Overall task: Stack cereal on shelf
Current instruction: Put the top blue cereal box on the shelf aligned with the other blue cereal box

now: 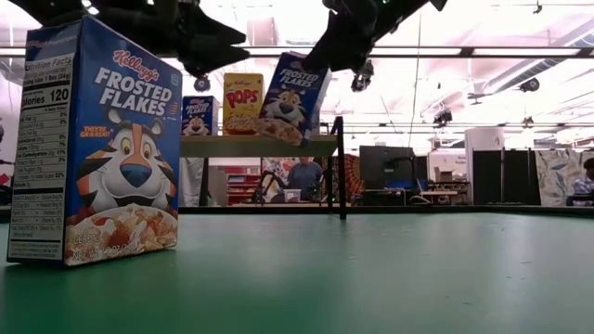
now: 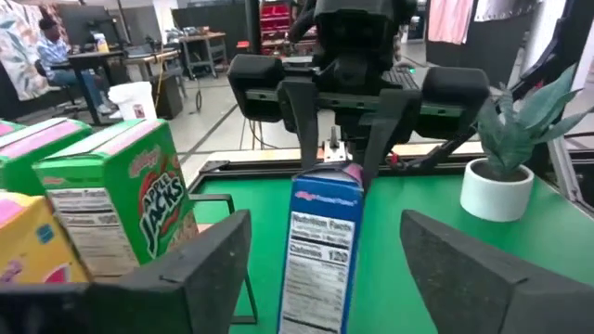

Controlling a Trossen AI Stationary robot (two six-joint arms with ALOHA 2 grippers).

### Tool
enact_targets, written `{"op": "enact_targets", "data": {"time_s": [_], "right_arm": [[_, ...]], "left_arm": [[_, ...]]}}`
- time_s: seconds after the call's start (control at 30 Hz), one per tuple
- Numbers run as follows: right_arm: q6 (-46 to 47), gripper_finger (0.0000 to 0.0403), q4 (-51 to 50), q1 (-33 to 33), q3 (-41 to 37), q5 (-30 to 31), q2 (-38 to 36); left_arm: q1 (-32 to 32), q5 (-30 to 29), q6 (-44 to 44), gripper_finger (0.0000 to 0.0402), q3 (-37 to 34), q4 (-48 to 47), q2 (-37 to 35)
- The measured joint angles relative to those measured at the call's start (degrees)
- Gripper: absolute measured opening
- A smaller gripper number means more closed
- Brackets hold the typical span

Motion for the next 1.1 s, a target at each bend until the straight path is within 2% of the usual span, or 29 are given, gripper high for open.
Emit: {"op": "enact_targets", "data": {"time_s": [0.17, 0.6, 0.67, 1.1], "right_arm": [[-0.3, 0.0141, 0.0, 0.0, 0.0, -0.1, 0.0], [-0.4, 0.0140, -0.1, 0.0, 0.0, -0.1, 0.0], [-0.4, 0.0139, -0.1, 0.0, 0.0, -0.1, 0.0], [-0.6, 0.0141, -0.1, 0.0, 0.0, -0.4, 0.0]], "left_arm": [[0.0, 0.0, 1.3, 0.0272, 0.0, 4.0, 4.2], [0.0, 0.0, 1.0, 0.0272, 0.0, 16.5, 15.5], [0.0, 1.5, 0.8, 0.0272, 0.0, 17.9, 16.8], [0.1, 2.9, -0.1, 0.0272, 3.1, 19.2, 23.7]]}}
